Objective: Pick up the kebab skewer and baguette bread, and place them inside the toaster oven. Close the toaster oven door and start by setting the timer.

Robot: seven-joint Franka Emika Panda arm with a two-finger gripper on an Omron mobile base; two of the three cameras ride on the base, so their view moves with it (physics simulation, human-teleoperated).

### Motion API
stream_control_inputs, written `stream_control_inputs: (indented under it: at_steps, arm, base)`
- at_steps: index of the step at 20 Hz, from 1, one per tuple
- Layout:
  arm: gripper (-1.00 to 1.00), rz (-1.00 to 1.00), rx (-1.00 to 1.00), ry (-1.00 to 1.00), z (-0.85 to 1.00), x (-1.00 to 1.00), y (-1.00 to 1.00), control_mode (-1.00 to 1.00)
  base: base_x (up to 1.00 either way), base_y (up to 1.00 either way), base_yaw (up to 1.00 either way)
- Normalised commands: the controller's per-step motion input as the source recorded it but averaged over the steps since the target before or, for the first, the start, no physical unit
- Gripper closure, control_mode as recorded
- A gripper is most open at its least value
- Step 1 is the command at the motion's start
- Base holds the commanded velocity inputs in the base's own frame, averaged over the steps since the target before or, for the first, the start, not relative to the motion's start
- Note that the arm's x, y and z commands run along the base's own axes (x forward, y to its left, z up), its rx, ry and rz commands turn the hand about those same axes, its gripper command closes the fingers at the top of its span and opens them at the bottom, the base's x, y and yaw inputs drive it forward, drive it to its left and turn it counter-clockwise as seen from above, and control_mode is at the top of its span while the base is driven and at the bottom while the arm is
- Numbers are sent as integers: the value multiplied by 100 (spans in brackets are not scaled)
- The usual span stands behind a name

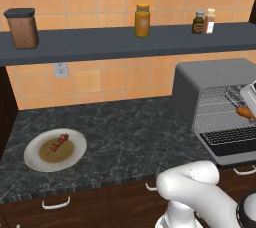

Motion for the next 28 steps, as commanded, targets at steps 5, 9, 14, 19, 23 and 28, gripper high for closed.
stream_control_inputs:
  at_steps: [5,9,14,19,23,28]
  arm:
    - [100,-3,0,-3,-32,31,-3,-100]
    - [100,-3,0,-9,-35,12,-7,-100]
    - [100,-4,0,-4,-20,30,-7,-100]
    - [100,-4,0,-1,-28,37,-7,-100]
    - [100,-3,0,-4,-13,33,-9,-100]
    - [100,-3,0,-6,-14,17,-14,-100]
  base:
    - [0,0,0]
    - [0,0,0]
    - [0,0,0]
    - [0,0,0]
    - [0,0,0]
    - [0,0,0]
